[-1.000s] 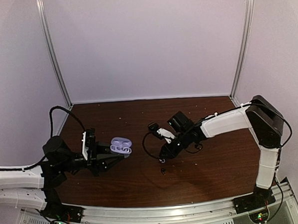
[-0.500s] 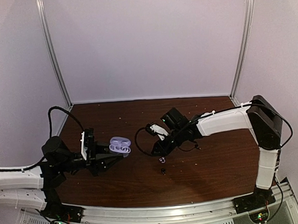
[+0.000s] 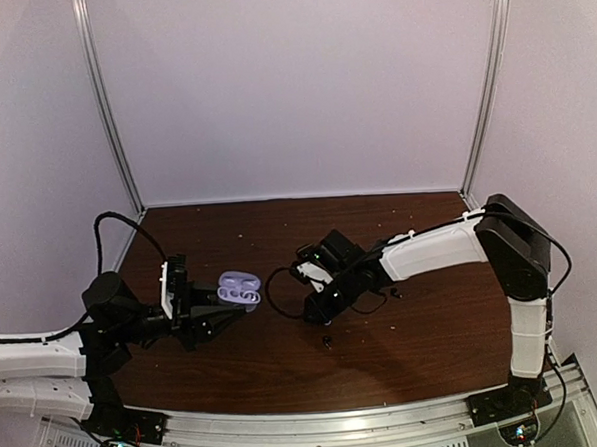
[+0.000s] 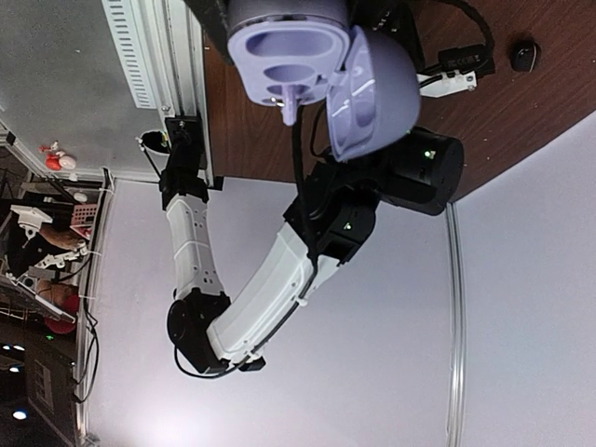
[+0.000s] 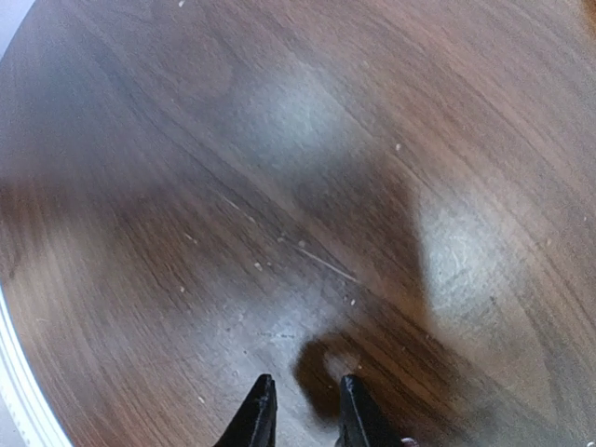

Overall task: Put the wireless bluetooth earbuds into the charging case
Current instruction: Adjust the left earbud at the center of the board.

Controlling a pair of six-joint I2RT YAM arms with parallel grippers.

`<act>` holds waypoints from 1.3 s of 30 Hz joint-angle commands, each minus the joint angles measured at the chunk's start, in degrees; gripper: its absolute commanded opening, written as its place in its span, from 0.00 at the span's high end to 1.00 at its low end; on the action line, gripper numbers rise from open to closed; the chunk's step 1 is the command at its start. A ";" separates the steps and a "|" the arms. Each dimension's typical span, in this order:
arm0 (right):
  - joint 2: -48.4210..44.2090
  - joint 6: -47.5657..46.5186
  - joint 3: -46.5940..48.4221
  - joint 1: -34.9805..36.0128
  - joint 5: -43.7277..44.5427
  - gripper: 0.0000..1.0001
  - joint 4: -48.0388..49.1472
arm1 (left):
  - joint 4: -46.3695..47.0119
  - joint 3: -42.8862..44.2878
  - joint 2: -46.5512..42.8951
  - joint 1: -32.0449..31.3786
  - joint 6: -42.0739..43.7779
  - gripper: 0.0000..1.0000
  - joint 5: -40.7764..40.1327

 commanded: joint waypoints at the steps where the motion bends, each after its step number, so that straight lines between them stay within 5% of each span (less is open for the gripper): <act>1: -1.34 1.36 -3.24 -0.10 1.27 0.76 -1.11 | 2.30 -0.19 -0.07 0.31 0.66 1.00 -0.35; 19: -15.34 -2.34 -11.26 -0.10 -0.69 0.73 -3.60 | 3.25 -0.21 0.93 0.31 0.44 1.00 0.27; 29: -24.73 6.32 -21.58 -3.44 6.09 0.72 -0.55 | 2.19 -0.01 0.23 0.31 0.68 1.00 -0.07; 39: -23.13 10.05 -26.05 -4.53 6.60 0.69 3.82 | 2.91 0.17 1.03 0.31 0.59 1.00 0.51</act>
